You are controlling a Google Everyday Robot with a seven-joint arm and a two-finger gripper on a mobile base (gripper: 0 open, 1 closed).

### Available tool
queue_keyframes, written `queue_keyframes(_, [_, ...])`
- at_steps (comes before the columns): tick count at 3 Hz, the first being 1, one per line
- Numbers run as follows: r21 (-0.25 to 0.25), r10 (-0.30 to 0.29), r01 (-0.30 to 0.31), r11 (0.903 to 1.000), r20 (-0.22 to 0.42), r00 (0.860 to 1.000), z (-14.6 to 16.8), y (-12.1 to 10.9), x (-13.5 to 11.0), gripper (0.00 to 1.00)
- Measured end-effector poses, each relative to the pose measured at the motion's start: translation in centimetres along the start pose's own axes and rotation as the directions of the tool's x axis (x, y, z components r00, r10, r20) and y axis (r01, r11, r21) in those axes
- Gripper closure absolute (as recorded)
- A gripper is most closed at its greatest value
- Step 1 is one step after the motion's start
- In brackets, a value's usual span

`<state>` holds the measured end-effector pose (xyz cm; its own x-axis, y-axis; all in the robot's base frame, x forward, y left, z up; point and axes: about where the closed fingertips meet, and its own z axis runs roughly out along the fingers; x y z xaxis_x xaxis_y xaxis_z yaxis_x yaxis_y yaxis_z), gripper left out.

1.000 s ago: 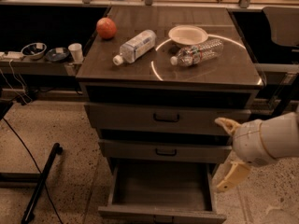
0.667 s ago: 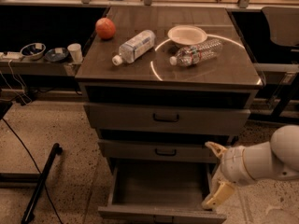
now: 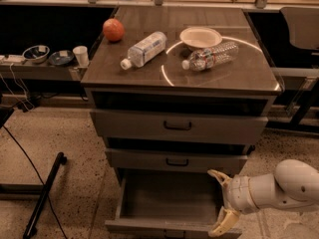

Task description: Close bottom drawer

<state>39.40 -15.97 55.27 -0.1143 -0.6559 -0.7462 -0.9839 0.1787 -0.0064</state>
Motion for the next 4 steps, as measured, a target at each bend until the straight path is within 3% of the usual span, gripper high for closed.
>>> queue_keyframes(1, [0.003, 0.083, -0.083, 0.9966, 0.013, 0.996, 1.6, -1.3, 2.4, 0.00])
queue_keyframes(2, [0.018, 0.103, -0.104, 0.9944, 0.048, 0.993, 6.7, -0.6, 7.1, 0.00])
queue_keyframes(3, [0.036, 0.035, -0.038, 0.9986, 0.082, 0.996, 12.4, 0.4, 12.0, 0.00])
queue_keyframes(4, [-0.012, 0.068, -0.067, 0.9977, 0.123, 0.990, 15.6, 2.8, 13.1, 0.00])
